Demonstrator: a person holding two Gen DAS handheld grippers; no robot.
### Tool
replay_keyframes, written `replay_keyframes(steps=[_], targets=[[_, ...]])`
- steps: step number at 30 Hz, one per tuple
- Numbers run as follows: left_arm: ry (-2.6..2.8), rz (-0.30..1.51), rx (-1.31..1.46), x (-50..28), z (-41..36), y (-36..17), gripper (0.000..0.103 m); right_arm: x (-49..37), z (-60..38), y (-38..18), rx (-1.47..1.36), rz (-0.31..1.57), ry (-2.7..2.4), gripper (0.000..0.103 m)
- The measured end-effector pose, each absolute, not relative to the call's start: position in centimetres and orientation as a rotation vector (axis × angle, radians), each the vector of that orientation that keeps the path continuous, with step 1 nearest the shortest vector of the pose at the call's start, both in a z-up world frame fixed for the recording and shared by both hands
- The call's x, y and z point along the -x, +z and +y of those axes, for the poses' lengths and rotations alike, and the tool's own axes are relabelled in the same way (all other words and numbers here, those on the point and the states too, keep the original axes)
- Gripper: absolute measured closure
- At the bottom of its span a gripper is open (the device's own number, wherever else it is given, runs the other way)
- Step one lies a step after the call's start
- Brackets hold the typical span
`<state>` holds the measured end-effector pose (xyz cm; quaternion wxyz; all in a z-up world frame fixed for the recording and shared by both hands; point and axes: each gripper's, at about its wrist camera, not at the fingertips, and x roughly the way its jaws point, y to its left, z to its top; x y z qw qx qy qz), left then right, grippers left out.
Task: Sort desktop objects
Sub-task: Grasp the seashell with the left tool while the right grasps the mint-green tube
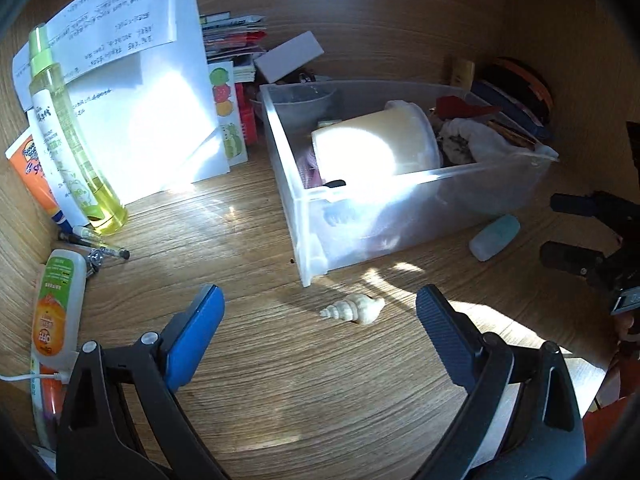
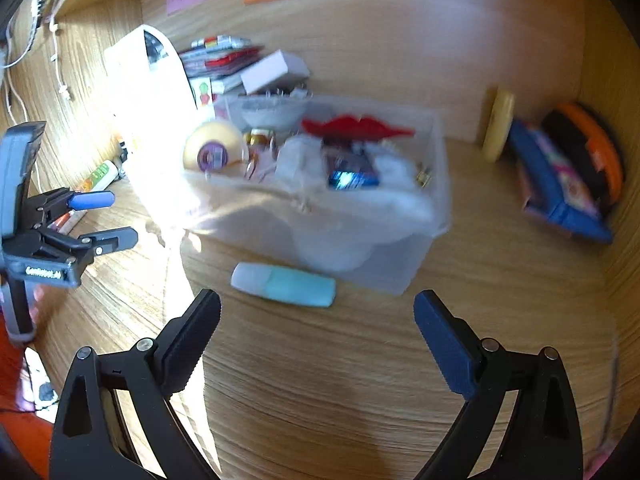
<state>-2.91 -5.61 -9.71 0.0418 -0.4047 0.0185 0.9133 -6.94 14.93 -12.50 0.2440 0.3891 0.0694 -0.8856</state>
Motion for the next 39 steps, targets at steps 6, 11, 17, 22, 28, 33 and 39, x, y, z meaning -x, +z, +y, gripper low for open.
replay_keyframes(steps=[6,11,17,22,28,33,39], targets=[[2.791,0.162,1.203,2.8,-4.4,-10.2,0.016,7.2,13.3,-13.9,-1.107,0.173,-2.355,0.007],[2.738,0.149,1.239,3.3,-4.1,-11.2,0.030,7.6,12.3,-14.4,-1.115,0.198,-2.374,0.007],[2.691,0.083,1.268,3.4,-4.5,-11.6,0.036,8.4,11.8,-15.0,-1.180,0.165,-2.394,0.008],[2.674,0.058,1.299,3.6,-4.7,-11.9,0.044,8.8,10.9,-15.4,-1.223,0.196,-2.399,0.009],[2.691,0.040,1.303,3.6,-5.1,-11.7,0.055,9.5,10.3,-15.3,-1.223,0.196,-2.404,0.013],[2.684,-0.005,1.291,3.6,-5.7,-11.6,0.071,9.6,10.7,-15.2,-1.221,0.193,-2.418,0.018],[2.678,-0.023,1.285,3.4,-5.8,-11.5,0.072,9.5,11.1,-15.0,-1.202,0.222,-2.410,0.031]])
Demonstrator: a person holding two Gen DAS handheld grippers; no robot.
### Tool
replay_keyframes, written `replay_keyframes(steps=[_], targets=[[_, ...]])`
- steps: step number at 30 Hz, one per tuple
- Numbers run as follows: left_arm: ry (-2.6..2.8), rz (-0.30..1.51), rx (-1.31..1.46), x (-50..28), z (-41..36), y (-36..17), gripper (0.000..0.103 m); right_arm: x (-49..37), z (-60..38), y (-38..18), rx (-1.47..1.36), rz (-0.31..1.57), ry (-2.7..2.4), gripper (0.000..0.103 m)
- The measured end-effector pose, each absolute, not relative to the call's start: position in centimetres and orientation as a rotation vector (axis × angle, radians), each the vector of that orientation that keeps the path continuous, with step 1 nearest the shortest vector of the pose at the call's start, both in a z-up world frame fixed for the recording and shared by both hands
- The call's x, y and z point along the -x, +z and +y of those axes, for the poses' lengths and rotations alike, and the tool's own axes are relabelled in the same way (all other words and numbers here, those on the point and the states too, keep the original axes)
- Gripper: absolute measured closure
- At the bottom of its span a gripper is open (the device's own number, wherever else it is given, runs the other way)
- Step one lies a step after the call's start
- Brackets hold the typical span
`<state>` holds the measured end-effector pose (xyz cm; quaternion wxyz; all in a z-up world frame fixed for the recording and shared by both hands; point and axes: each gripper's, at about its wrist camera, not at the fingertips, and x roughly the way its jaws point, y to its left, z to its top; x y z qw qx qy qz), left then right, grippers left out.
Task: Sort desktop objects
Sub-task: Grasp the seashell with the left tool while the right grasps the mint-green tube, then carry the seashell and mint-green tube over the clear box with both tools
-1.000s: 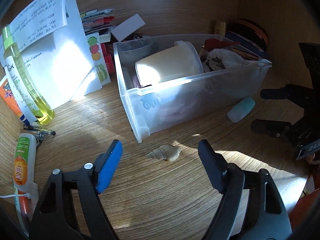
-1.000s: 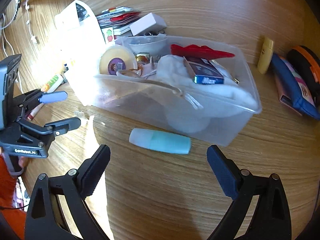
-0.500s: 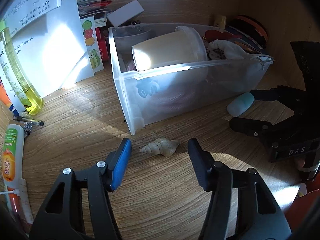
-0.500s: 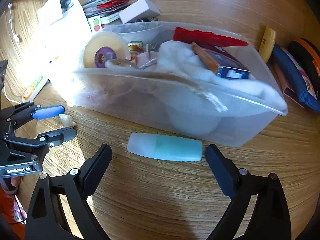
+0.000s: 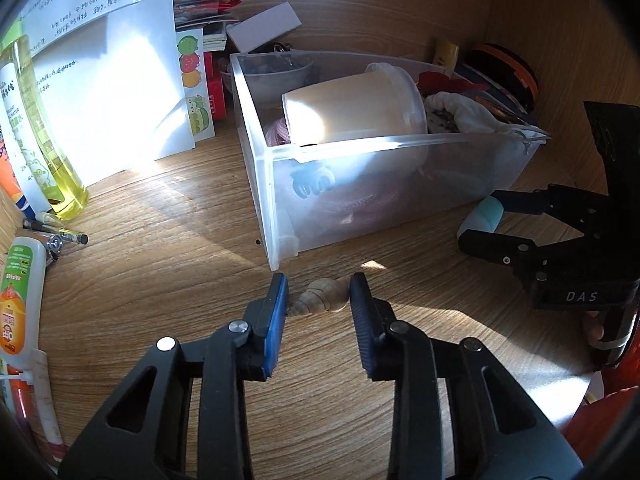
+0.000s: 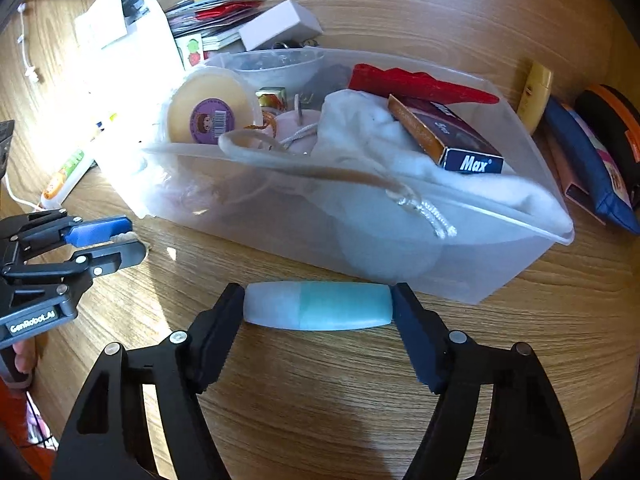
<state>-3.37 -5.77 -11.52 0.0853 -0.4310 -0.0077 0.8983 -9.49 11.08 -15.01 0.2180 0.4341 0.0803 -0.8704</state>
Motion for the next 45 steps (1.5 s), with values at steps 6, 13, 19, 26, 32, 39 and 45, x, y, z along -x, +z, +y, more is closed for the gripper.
replay_keyframes(steps=[6,13,19,26,32,39,45], targets=[[2.701,-0.024,1.256,2.8,-5.7,-11.2,0.077,9.4,11.3,-14.8,-1.184,0.201,-2.388,0.032],[2.700,-0.088,1.278,3.0,-5.4,-11.3,0.084,7.6,12.1,-13.4,-1.093,0.158,-2.378,0.032],[2.702,-0.068,1.288,3.0,-4.2,-11.3,0.084,6.5,12.7,-12.4,-1.043,0.129,-2.372,0.032],[2.730,-0.063,1.233,2.4,-3.2,-9.8,0.084,4.9,14.1,-11.2,-0.980,0.099,-2.374,0.032],[2.739,-0.041,1.160,1.9,-2.0,-8.0,0.084,4.6,15.0,-9.9,-0.929,0.076,-2.378,0.032],[2.740,-0.066,1.059,2.4,-1.0,-6.0,0.084,4.8,15.6,-8.4,-0.877,0.067,-2.380,0.032],[2.733,-0.072,0.986,3.2,-0.1,-4.5,0.084,5.2,15.8,-7.7,-0.848,0.050,-2.377,0.032]])
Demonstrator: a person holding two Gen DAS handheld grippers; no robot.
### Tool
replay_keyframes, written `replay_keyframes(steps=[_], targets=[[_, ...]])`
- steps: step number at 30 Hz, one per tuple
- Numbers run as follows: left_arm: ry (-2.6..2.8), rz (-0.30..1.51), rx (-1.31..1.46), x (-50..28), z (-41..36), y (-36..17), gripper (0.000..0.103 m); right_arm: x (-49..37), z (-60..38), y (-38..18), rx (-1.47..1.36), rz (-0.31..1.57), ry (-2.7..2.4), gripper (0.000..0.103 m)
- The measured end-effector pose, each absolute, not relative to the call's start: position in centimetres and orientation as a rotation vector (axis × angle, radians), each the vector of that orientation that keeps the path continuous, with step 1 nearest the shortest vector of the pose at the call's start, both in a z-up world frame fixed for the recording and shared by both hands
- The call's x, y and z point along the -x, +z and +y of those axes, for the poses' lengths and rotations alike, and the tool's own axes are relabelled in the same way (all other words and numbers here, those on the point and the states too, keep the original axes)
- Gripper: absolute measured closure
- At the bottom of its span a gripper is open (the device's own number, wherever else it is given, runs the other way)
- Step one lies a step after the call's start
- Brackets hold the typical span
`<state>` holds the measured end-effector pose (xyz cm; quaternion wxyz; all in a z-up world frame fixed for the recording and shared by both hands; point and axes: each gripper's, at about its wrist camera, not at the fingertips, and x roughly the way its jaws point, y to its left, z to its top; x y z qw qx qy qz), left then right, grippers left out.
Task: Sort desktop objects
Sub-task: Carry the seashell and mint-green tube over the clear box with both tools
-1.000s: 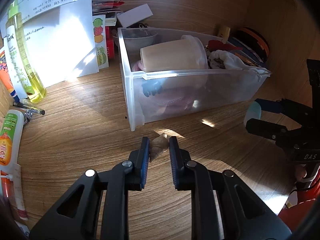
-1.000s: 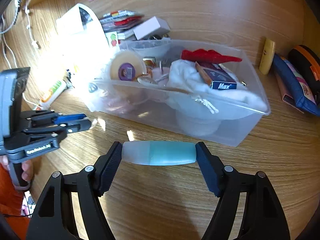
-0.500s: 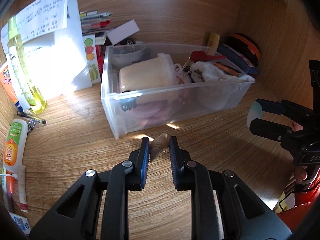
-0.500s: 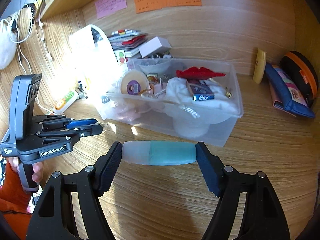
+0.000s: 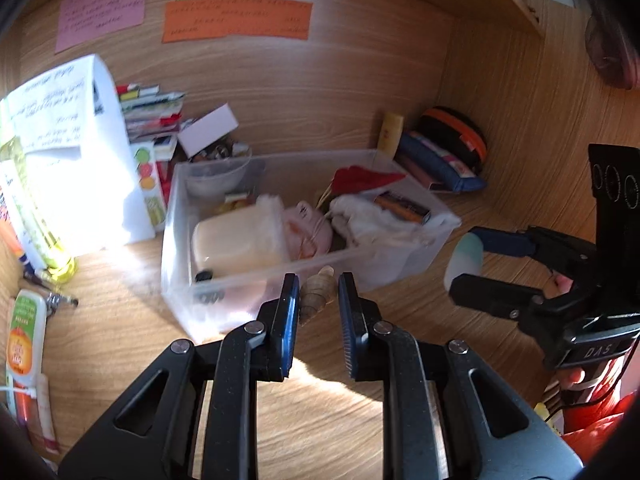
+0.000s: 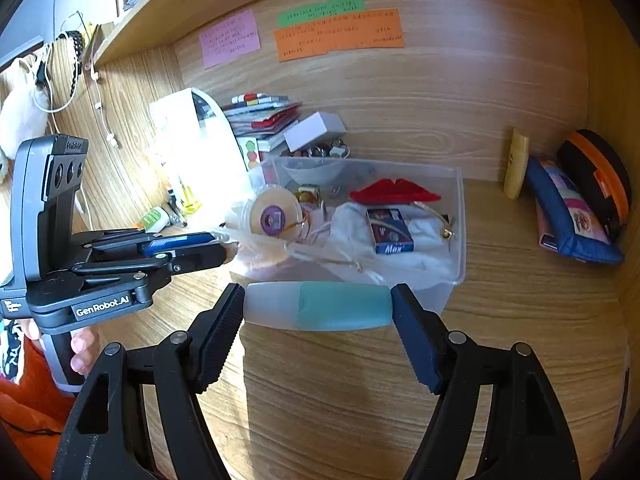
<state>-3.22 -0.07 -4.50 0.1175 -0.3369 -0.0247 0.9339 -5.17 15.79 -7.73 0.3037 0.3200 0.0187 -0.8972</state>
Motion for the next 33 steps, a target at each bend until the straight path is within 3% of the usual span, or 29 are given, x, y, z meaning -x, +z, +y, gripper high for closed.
replay_keyframes(steps=[33], targets=[[2.680,-0.145,1.052,9.9,1.6,-5.8,0.084,12.6,15.2,-8.3,-0.872,0.101,-2.410,0.031]])
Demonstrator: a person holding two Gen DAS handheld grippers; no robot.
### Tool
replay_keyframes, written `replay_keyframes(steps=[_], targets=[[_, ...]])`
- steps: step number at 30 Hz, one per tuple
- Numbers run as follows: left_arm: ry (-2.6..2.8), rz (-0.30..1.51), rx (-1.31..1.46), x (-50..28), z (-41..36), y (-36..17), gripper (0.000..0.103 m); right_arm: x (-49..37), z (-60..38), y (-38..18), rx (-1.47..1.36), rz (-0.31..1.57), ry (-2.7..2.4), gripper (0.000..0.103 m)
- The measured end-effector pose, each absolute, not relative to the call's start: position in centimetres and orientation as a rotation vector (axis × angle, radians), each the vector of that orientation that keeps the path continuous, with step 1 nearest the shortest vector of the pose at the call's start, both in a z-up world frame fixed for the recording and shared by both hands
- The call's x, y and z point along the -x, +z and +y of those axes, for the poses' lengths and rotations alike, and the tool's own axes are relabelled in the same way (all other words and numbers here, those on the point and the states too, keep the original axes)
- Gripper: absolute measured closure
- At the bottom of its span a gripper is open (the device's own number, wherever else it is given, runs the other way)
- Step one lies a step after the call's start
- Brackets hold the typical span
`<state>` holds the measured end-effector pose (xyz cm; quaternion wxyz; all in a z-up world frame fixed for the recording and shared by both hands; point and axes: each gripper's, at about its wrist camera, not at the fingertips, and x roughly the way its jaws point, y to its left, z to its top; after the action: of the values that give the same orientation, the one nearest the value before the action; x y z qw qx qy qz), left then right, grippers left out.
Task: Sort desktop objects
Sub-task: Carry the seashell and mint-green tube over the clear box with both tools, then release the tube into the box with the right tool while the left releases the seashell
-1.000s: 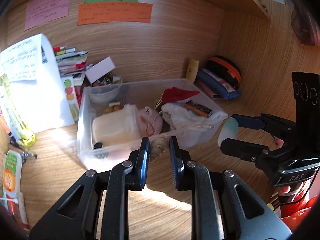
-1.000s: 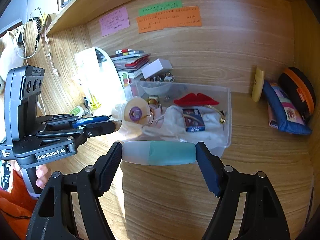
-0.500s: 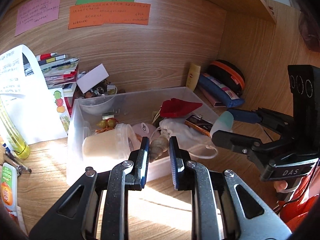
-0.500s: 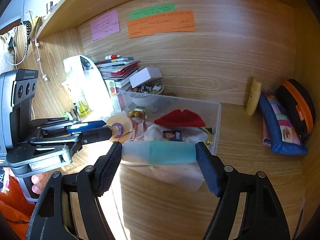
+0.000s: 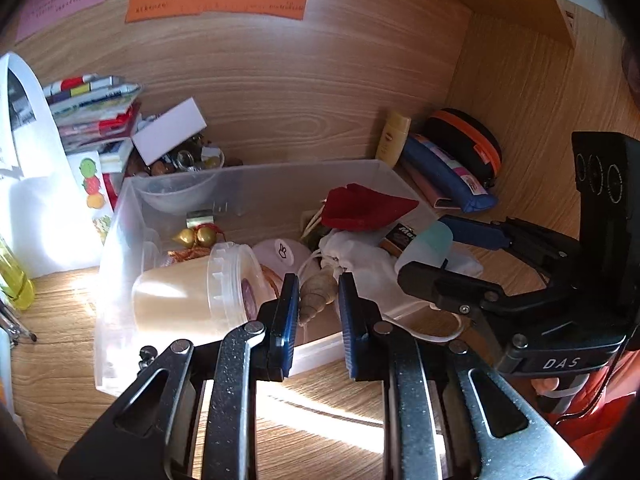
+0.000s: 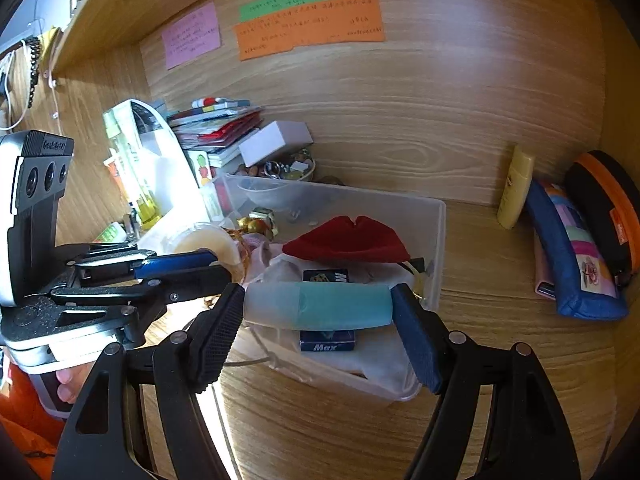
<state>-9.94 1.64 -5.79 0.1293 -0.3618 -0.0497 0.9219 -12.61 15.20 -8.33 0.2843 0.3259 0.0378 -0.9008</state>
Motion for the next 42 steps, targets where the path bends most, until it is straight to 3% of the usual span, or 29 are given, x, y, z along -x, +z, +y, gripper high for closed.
replay_keyframes(steps=[19,23,37,40,42], targets=[[2.698,-0.130,1.010,9.2,1.7,-5.4,0.084,12.6,14.7,-9.1,-0.898,0.141,-2.398,0.031],[2.706,-0.123,0.990,9.0,1.7,-5.2,0.074,12.3,14.7,-8.8,-0.881,0.149,-2.406,0.024],[2.743,-0.096,0.933,7.6,1.5,-3.8,0.067,10.3,15.9,-6.9,-0.828,0.129,-2.456,0.020],[2.767,-0.087,0.920,7.0,1.5,-3.5,0.058,9.5,16.1,-6.6,-0.821,0.135,-2.462,0.020],[2.788,-0.076,0.906,6.4,1.6,-3.3,0.046,9.0,16.2,-6.4,-0.811,0.141,-2.471,0.019]])
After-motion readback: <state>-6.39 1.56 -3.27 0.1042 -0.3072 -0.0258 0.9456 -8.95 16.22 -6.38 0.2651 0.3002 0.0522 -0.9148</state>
